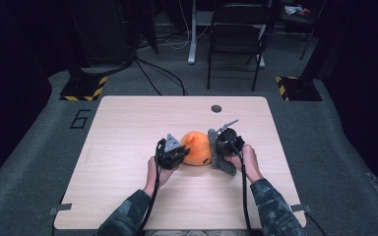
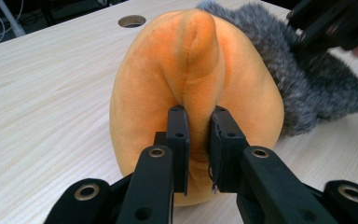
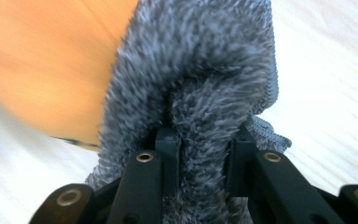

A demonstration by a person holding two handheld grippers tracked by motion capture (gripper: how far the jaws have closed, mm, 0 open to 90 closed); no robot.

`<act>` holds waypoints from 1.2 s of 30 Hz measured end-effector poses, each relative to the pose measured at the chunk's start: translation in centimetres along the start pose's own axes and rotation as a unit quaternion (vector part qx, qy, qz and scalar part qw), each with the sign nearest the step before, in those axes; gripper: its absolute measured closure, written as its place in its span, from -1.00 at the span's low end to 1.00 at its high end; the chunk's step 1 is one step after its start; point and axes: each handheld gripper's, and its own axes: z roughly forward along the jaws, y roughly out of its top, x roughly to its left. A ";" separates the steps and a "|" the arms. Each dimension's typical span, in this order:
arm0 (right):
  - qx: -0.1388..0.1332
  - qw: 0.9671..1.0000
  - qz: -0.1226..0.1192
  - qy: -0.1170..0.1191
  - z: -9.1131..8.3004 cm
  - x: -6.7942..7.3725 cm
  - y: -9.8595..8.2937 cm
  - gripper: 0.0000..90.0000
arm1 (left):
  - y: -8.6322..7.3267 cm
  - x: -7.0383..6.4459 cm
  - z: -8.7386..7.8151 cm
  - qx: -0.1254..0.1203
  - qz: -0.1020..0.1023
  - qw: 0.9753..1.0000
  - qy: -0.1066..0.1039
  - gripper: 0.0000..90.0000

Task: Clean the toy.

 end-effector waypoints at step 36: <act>-0.099 0.994 -0.047 0.014 -2.4 3.1 1.5 0.63 | -0.2 0.4 -0.1 -0.016 -0.001 1.000 -0.018 0.46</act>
